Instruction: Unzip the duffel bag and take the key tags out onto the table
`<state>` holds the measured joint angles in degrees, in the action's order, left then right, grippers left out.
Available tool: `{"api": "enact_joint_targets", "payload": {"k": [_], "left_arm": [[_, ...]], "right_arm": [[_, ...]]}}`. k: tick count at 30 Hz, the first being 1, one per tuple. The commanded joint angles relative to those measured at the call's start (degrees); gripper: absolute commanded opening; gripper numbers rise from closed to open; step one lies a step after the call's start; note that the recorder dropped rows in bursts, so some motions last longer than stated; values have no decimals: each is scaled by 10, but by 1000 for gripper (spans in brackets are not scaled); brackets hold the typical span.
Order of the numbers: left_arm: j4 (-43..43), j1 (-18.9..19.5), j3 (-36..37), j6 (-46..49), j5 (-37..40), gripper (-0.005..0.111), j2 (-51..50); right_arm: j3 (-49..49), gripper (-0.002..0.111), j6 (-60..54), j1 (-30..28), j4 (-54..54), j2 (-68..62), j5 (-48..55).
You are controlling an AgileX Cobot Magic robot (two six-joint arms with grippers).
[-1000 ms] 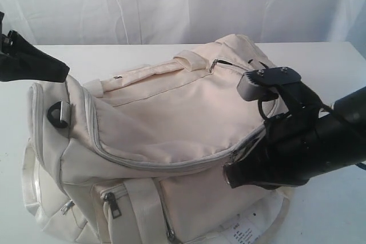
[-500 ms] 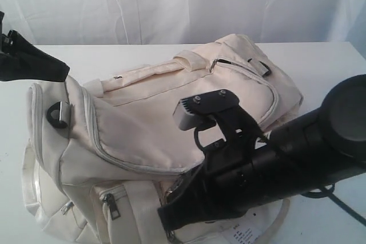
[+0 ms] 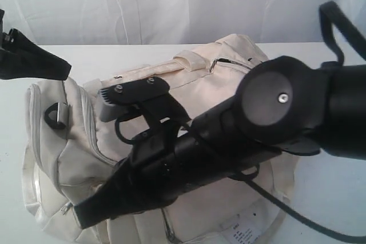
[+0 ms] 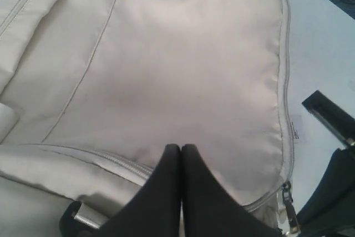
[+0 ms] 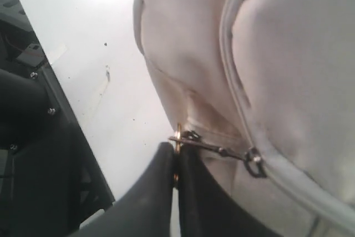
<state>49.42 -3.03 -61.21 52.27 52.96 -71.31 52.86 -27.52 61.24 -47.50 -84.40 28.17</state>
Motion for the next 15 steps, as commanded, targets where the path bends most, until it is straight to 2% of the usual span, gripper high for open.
{"api": "enact_joint_targets", "payload": {"k": [1,15], "left_arm": [[-4,-1,5,-29,1,0,6],[-63,-1,5,-67,-27,0,46]], "right_arm": [[46,0,-16,17,-8,-32,-6],[153,0,-23,19,-5,-104,-30]]}}
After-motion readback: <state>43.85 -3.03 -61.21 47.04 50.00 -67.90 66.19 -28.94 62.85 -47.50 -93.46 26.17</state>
